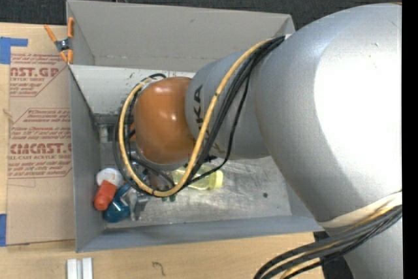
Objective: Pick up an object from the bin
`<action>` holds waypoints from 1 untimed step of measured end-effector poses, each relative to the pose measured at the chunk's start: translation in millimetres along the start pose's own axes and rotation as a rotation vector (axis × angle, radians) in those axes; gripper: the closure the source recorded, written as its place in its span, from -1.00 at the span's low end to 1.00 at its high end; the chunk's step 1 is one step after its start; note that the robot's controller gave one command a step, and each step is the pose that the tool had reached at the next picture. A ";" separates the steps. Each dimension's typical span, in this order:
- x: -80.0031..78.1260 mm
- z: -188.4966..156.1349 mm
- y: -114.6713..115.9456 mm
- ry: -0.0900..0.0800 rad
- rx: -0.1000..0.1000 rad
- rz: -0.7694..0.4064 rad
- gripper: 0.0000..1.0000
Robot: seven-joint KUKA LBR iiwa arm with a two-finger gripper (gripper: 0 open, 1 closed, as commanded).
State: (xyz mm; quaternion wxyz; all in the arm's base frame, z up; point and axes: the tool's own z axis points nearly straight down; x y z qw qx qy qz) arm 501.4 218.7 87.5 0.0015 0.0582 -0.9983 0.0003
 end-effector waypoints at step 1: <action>-7.2 -197.6 -9.4 0.003 0.002 -0.050 1.00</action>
Offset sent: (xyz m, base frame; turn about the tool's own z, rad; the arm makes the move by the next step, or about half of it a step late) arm 0.0000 0.0000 0.0000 0.0000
